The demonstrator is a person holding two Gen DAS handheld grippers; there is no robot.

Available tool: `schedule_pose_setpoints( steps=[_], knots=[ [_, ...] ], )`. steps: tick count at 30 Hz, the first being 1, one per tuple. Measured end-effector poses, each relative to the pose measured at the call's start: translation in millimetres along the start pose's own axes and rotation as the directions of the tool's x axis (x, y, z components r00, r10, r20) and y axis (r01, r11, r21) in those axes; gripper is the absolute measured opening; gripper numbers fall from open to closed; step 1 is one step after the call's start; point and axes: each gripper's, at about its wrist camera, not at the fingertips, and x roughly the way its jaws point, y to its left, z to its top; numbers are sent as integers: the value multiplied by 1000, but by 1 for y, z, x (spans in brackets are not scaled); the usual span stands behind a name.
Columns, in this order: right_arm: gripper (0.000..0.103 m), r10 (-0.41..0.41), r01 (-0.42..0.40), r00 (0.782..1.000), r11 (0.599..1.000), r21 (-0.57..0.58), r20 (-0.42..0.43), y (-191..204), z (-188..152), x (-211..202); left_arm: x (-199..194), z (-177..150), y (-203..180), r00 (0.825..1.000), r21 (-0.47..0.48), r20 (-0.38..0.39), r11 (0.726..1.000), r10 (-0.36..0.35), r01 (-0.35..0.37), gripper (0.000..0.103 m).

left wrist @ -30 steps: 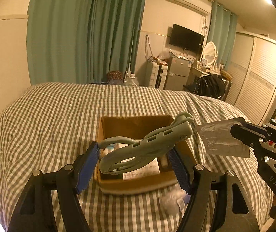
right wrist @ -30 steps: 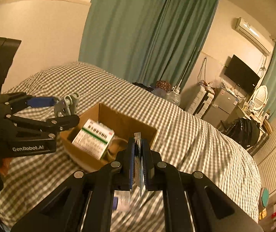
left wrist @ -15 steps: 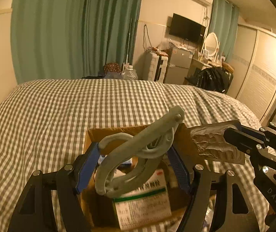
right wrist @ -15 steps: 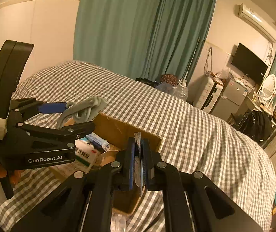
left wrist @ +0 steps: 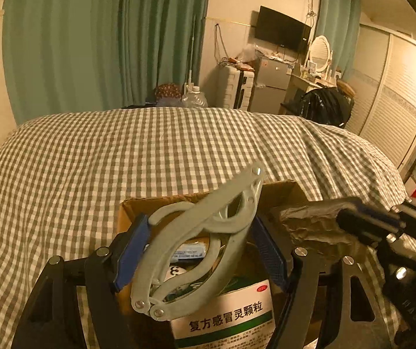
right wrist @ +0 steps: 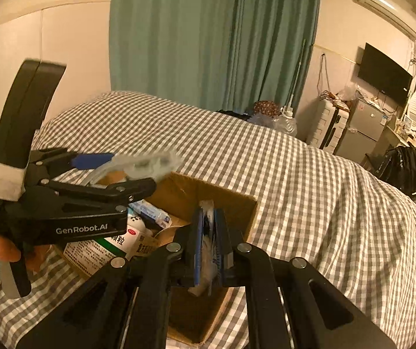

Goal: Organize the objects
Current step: 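Carry the hanger and blister pack over the box and open both tools, then lower the right tool onto the clear pill bottle and grasp it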

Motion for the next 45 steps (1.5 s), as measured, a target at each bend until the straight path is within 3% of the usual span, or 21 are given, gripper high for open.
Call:
schedule_pose_setpoints(
  steps=[2, 4, 9, 15, 17, 31, 39, 45],
  knots=[
    [41, -12, 11, 1000, 1000, 15, 14, -4, 3, -6, -8, -2, 1, 1000, 4, 5, 1000, 6, -6, 84],
    [50, -22, 20, 999, 999, 37, 35, -5, 4, -17, -19, -3, 4, 1000, 6, 19, 1000, 21, -21, 87],
    [54, -42, 38, 996, 998, 47, 81, -1, 12, -52, -50, -1, 3, 998, 12, 49, 999, 43, -44, 90],
    [65, -72, 68, 990, 997, 34, 118, 9, 14, -94, -100, -1, 2, 993, 3, 102, 998, 55, -56, 96],
    [70, -86, 83, 988, 996, 29, 132, 13, 14, -109, -121, -6, 2, 989, 4, 131, 997, 71, -72, 102],
    [103, -163, 169, 961, 986, -6, 222, 62, -4, -213, -244, -49, 8, 954, -37, 256, 988, 157, -153, 103],
    [103, -156, 159, 969, 987, 0, 194, 65, -31, -204, -256, -92, 16, 943, -93, 253, 976, 215, -197, 103],
    [103, -129, 128, 988, 992, 18, 84, 66, -72, -149, -226, -130, 15, 949, -89, 208, 971, 237, -222, 103]
  ],
)
